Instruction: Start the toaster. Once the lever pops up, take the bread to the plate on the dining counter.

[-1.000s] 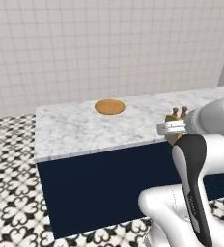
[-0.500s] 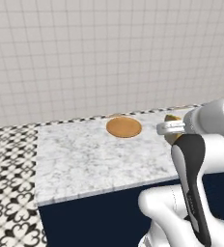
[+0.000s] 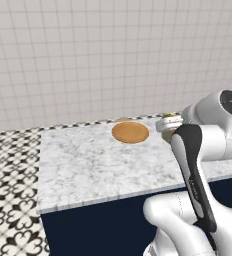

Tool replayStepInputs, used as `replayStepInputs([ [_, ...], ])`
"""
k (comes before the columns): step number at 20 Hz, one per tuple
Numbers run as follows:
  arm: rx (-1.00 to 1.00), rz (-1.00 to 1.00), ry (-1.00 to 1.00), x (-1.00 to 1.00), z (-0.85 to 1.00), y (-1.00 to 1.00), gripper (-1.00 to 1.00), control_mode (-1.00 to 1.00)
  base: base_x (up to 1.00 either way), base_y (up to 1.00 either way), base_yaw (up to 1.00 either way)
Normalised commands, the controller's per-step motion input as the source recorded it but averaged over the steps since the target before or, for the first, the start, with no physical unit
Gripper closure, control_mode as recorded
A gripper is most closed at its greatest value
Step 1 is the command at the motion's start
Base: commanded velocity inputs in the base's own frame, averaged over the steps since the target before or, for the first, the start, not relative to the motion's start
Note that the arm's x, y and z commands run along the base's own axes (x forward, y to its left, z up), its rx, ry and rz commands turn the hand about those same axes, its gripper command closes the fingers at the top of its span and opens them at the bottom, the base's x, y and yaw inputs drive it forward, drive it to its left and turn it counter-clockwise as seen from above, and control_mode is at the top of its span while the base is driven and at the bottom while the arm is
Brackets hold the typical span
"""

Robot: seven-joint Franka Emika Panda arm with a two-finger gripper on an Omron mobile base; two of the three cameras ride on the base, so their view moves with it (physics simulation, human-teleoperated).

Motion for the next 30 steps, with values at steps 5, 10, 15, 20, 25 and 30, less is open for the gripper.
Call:
replayStepInputs([
  [5, 0.05, 0.11, 0.18, 1.0, -0.14, 0.0, 1.0, -1.0, 0.0, 0.0, 0.0],
  [10, 0.0, 0.03, 0.17, 1.0, -0.32, 0.0, 1.0, -1.0, 0.0, 0.0, 0.0],
  [15, 0.0, 0.06, 0.12, 1.0, -0.44, 0.0, 1.0, -1.0, 0.0, 0.0, 0.0],
  [20, 0.0, 0.05, 0.01, 1.0, -0.37, 0.0, 1.0, -1.0, 0.0, 0.0, 0.0],
  [25, 0.0, 0.03, 0.0, 0.96, -0.41, 0.05, 1.0, -1.0, 0.0, 0.0, 0.0],
  [30, 0.0, 0.0, 0.03, 0.74, -0.43, 0.18, 1.0, -1.0, 0.0, 0.0, 0.0],
])
